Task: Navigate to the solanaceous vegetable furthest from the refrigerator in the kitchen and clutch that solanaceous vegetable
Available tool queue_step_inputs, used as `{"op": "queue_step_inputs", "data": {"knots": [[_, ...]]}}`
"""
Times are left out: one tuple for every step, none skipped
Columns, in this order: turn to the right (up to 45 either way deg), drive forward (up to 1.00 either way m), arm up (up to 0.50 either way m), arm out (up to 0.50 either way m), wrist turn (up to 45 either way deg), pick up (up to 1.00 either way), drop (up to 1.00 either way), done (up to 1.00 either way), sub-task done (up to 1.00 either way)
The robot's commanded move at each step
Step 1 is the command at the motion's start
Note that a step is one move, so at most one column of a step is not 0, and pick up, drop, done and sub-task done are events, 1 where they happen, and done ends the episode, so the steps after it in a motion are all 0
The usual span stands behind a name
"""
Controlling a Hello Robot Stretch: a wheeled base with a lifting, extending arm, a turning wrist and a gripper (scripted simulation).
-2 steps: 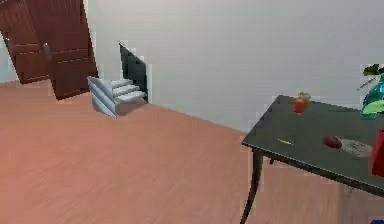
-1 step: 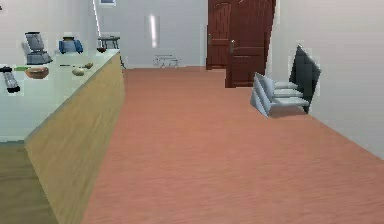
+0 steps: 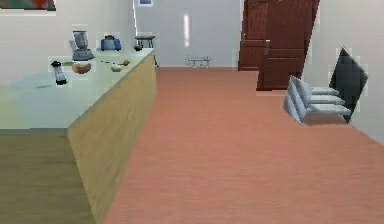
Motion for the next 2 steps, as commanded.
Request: {"op": "queue_step_inputs", "data": {"knots": [[0.0,1.0,0.0,0.0,0.0,0.0,0.0,0.0,0.0],[0.0,1.0,0.0,0.0,0.0,0.0,0.0,0.0,0.0]]}}
